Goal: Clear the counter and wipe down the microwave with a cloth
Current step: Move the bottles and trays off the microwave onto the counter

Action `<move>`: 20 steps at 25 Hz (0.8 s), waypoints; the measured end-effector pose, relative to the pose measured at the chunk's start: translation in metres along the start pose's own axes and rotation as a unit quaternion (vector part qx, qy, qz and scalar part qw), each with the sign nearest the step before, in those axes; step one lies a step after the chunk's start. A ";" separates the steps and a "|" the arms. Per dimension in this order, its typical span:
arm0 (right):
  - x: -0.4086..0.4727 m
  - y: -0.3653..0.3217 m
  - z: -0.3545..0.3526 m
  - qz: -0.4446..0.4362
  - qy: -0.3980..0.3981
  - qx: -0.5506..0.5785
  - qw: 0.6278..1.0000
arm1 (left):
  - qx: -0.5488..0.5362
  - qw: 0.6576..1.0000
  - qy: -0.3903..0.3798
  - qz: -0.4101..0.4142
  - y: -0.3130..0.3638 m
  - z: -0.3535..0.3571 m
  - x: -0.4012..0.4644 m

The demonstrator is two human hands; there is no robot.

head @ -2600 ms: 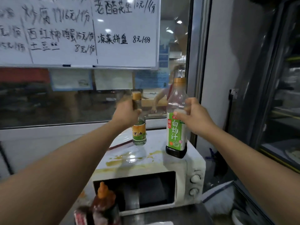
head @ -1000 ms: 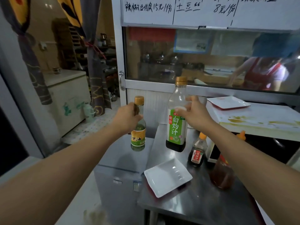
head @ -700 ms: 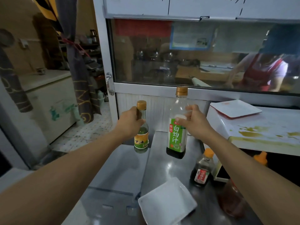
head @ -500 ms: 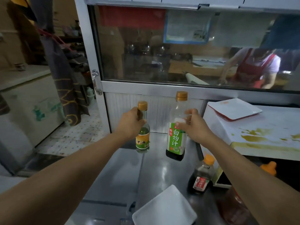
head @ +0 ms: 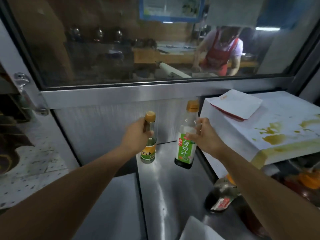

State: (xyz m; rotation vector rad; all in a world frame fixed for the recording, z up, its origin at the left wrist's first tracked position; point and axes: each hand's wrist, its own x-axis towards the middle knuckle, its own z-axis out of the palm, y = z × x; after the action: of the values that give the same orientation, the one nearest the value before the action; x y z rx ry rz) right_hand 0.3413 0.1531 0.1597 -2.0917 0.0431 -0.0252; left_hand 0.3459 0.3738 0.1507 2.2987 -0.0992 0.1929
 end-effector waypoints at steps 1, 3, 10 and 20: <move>0.004 0.004 0.004 0.008 0.009 0.001 1.000 | -0.007 1.000 -0.010 0.009 -0.006 0.003 0.008; 0.015 0.012 0.013 0.024 0.026 0.000 0.999 | -0.013 0.999 -0.028 0.027 -0.018 0.011 0.026; 0.066 0.051 0.029 0.050 0.061 -0.003 0.997 | -0.055 0.997 -0.052 0.035 -0.051 0.057 0.068; 0.120 0.106 0.045 0.063 0.083 0.070 0.992 | -0.073 0.996 -0.046 0.031 -0.075 0.101 0.098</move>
State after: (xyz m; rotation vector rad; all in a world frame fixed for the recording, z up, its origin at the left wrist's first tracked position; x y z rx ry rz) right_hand 0.4608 0.1347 0.0452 -1.9395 0.2662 -0.1232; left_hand 0.4630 0.3482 0.0454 2.1596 -0.2239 0.1078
